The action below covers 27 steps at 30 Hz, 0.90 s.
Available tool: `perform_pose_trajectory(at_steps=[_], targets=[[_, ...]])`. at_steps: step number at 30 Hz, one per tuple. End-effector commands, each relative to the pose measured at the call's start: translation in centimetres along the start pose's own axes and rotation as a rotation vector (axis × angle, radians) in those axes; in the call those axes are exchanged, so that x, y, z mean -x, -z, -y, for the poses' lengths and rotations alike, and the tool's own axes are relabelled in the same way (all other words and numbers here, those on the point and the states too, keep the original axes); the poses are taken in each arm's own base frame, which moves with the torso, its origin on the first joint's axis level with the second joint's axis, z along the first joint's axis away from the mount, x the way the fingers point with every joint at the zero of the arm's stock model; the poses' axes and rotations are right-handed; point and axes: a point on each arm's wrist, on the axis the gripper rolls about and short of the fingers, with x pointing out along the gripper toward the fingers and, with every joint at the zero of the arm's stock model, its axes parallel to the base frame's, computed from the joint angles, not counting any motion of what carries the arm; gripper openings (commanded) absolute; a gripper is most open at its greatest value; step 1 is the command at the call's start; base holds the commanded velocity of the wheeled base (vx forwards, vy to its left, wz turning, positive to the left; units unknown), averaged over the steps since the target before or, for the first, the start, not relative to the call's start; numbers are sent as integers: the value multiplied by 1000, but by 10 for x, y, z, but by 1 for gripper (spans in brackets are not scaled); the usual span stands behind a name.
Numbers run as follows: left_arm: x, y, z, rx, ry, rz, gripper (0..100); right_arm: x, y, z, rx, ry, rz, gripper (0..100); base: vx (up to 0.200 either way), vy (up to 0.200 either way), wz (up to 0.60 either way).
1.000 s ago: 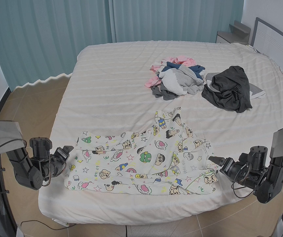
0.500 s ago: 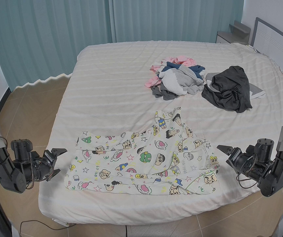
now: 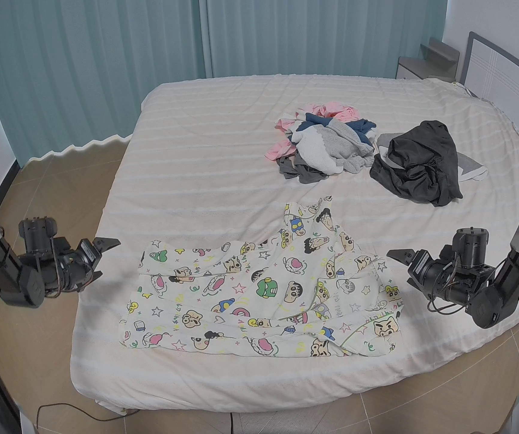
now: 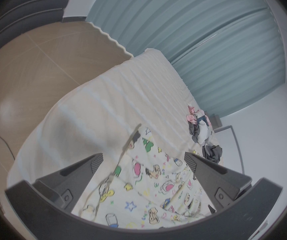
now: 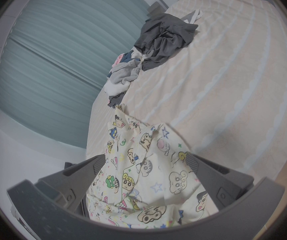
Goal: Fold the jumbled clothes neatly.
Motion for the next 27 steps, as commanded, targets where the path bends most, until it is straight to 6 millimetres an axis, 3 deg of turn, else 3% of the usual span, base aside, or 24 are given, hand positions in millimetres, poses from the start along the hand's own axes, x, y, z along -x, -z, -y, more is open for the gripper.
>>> perform_pose_trajectory(at_steps=[1, 9, 24, 27], targets=[[-45, -7, 32, -105, -31, -25, 100, 19, 13, -23, 59, -29, -47, 100, 0, 0, 0], [-48, 0, 40, -2, -22, -28, 100, 23, 24, -27, 76, -35, -78, 100, 0, 0, 0], [-42, 6, 36, 10, -26, -32, 100, 24, 24, -27, 78, -29, -70, 100, 200, 0, 0], [-37, 8, 36, 13, -30, -36, 100, 24, 24, -28, 94, -21, -59, 100, 0, 0, 0]])
